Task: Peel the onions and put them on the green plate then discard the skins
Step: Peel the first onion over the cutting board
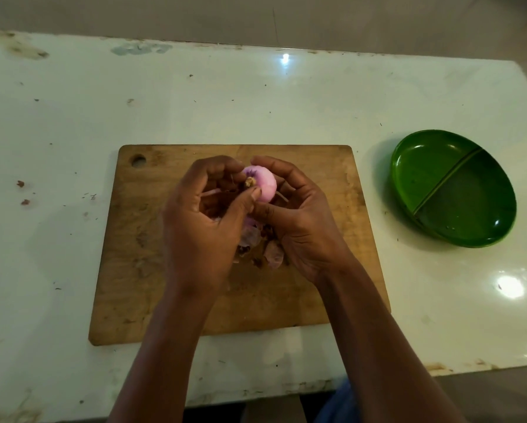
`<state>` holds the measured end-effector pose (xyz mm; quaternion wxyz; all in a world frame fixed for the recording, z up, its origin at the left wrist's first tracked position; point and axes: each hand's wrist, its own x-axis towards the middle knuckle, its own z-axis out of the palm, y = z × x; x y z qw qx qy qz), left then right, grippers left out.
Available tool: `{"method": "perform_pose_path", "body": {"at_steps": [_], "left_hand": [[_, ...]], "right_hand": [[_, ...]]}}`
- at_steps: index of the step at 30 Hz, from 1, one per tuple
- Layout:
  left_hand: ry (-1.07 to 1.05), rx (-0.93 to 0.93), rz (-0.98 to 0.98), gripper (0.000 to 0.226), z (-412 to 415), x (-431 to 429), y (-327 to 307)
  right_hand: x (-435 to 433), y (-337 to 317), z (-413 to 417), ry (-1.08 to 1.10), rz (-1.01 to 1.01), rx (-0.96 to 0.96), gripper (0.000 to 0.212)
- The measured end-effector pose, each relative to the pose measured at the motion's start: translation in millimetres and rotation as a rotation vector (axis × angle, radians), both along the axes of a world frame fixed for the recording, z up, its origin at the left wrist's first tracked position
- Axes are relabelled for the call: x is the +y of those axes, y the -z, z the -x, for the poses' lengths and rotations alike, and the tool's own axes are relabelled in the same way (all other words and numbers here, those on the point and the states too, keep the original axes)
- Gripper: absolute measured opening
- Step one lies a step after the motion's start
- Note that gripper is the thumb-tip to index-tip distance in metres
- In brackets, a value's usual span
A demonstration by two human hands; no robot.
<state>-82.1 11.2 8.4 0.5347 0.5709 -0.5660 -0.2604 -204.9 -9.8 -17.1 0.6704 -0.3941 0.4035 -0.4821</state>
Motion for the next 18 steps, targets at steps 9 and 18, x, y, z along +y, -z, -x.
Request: {"method": "perform_pose_path", "body": {"at_steps": [9, 18], "left_hand": [[-0.068, 0.104, -0.087, 0.028, -5.7, -3.7, 1.6], [0.006, 0.192, -0.148, 0.028, -1.3, -3.6, 2.8]], "right_hand": [[0.9, -3.6, 0.9, -0.066, -0.065, -0.163, 0.033], [1.1, -5.8, 1.2, -0.053, -0.109, -0.115, 0.034]]}}
